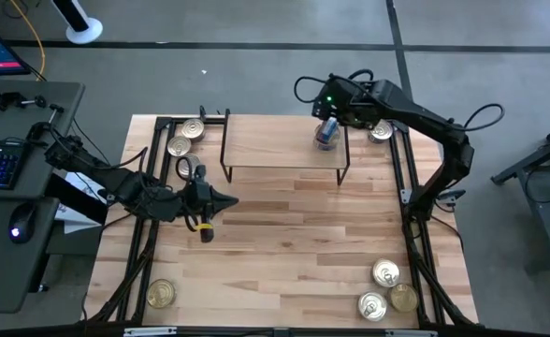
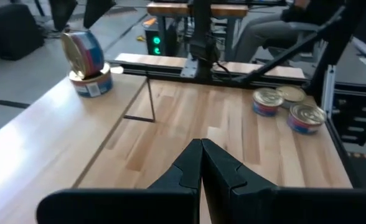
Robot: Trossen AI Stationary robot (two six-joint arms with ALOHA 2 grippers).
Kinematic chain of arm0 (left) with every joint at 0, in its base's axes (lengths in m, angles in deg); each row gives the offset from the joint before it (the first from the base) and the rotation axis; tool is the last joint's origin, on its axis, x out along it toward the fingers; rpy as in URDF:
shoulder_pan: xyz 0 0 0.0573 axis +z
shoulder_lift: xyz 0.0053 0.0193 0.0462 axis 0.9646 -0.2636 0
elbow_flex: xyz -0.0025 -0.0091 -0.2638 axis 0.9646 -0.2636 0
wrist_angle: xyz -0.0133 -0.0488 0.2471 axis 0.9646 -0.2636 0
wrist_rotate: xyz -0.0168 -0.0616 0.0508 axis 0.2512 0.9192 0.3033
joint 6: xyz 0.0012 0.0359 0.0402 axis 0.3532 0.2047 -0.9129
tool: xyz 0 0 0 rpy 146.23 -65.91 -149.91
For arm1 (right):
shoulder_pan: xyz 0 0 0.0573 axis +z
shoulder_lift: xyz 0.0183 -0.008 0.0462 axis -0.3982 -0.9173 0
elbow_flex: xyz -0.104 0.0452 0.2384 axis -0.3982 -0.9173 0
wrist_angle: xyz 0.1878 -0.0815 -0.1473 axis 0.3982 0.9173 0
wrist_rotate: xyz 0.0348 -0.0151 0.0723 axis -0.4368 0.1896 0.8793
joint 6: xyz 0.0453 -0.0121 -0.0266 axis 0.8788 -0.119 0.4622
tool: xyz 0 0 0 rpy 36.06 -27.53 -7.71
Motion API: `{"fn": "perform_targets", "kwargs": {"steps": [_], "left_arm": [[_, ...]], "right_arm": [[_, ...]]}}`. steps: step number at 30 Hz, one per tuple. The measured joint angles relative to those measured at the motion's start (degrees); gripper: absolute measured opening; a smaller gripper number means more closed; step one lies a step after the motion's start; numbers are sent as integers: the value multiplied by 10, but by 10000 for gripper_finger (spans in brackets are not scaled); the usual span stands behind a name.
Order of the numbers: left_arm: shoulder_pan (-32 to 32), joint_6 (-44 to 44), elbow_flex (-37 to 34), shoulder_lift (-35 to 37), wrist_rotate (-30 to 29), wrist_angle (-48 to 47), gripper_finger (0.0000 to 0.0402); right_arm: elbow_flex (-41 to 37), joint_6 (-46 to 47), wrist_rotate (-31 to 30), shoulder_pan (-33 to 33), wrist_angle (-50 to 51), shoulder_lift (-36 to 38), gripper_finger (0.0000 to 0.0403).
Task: Stack canned seafood by type on shelf
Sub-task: Stack the blue tuna can on top of the blue tuna can on the shelf
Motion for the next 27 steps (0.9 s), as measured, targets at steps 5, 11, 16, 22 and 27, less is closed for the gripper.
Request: {"fn": "perform_targets", "kwargs": {"steps": [5, 11, 16, 22, 27], "left_arm": [[0, 0, 0, 0, 8, -19, 0], [0, 0, 0, 0, 9, -42, 0], [0, 0, 0, 0, 8, -42, 0], [0, 0, 0, 0, 8, -42, 0], [0, 0, 0, 0, 8, -43, 0]], "right_arm": [[-32, 18, 20, 0, -50, 0, 314], [-53, 32, 25, 0, -53, 0, 314], [-54, 32, 25, 0, -53, 0, 306], [-54, 33, 30, 0, -53, 0, 222], [-54, 41, 29, 0, -54, 1, 171]]}}
